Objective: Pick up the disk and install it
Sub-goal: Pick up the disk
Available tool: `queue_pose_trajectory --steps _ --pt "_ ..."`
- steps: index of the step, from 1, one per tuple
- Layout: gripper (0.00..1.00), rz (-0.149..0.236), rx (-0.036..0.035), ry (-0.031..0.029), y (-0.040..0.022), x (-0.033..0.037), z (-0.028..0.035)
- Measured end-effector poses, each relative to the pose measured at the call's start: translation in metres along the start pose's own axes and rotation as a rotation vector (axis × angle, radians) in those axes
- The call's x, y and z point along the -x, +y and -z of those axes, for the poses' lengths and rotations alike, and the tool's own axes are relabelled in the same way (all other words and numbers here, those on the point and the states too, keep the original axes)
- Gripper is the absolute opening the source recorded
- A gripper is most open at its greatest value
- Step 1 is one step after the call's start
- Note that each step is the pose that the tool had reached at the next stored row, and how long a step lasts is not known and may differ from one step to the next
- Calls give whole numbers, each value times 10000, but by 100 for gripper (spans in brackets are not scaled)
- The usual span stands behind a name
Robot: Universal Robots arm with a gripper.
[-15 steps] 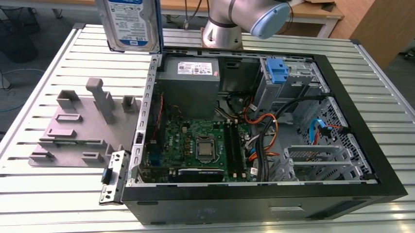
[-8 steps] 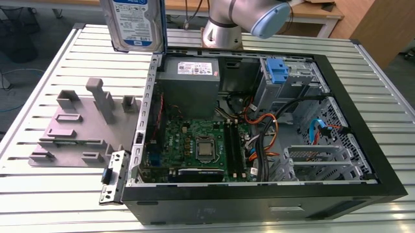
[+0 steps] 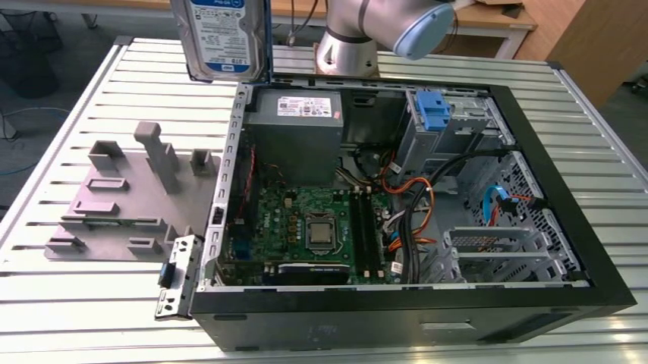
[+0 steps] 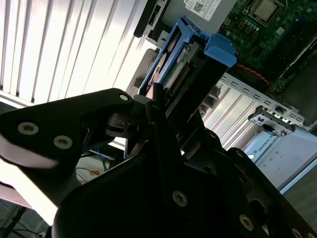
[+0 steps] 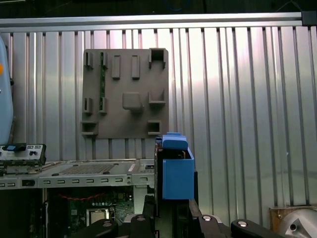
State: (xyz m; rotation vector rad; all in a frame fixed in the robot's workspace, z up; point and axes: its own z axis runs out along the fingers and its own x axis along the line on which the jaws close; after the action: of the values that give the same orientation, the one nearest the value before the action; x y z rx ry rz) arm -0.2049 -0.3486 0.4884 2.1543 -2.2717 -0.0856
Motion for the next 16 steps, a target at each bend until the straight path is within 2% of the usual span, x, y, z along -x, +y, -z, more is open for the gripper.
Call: queue_pose_trajectory --steps 6,16 --pt "35 0 0 0 -43 2 2" --pt "35 0 0 0 -46 2 2"
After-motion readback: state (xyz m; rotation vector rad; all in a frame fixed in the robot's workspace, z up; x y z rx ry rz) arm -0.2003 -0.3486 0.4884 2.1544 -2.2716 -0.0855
